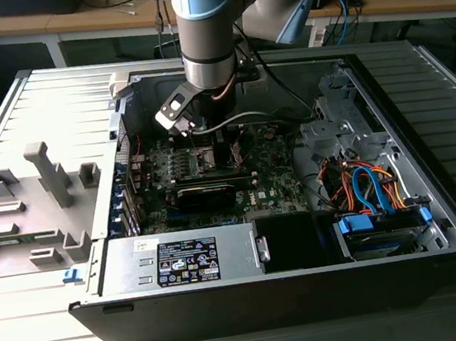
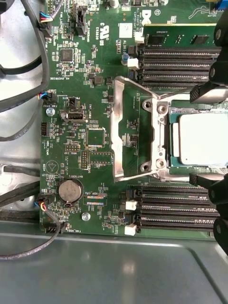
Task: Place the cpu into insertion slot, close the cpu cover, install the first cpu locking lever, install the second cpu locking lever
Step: 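Place the cpu into insertion slot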
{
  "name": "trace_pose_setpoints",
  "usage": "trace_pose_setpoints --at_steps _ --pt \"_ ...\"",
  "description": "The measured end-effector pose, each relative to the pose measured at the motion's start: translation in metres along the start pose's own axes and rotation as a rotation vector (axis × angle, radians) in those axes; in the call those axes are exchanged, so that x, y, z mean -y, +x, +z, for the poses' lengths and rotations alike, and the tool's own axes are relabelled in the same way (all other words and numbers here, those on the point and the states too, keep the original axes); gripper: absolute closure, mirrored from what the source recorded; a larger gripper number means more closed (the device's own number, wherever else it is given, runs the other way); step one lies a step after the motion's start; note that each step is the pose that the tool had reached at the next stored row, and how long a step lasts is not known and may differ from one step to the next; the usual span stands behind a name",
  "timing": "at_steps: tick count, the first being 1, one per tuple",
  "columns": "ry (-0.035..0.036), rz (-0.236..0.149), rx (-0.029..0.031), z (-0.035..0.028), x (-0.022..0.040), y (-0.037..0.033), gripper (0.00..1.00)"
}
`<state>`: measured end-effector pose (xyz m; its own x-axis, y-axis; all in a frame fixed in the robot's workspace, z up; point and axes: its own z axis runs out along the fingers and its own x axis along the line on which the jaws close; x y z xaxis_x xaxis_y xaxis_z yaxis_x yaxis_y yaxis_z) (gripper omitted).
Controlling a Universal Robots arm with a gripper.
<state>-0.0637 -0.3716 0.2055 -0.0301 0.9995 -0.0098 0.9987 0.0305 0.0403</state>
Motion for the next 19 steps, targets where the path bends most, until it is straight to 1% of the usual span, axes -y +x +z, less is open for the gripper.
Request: trace_pose_setpoints --at_steps 2,3,4,5,8,9,10,11,12,14,17,19 --pt "0.0042 -0.001 0.0038 0.0017 -0.002 -0.0001 0.32" --pt "0.0053 -0.002 0.0056 0.0025 -0.0025 -0.0001 0.32" --pt "0.006 -0.002 0.0107 0.0028 -0.0028 -0.0001 0.32" --pt "0.0059 -0.002 0.0123 0.0029 -0.0028 -0.0001 0.32" --pt "0.0058 -0.002 0.0128 0.0029 -0.0029 0.0001 0.32" --pt "0.0058 -0.002 0.0128 0.0029 -0.0029 0.0004 0.34" --pt "0.0058 -0.002 0.0126 0.0029 -0.0029 0.0004 0.4" --pt "0.0059 -0.002 0.0127 0.0029 -0.0029 0.0004 0.4" --pt "0.0059 -0.002 0.0127 0.0029 -0.0029 0.0004 0.47" --pt "0.0059 -0.002 0.0124 0.0029 -0.0029 0.0005 0.47" --pt "0.0056 0.001 0.0097 0.0029 -0.0025 0.0005 0.47" --pt "0.0058 0.005 0.0091 0.0029 -0.0018 0.0006 0.47"
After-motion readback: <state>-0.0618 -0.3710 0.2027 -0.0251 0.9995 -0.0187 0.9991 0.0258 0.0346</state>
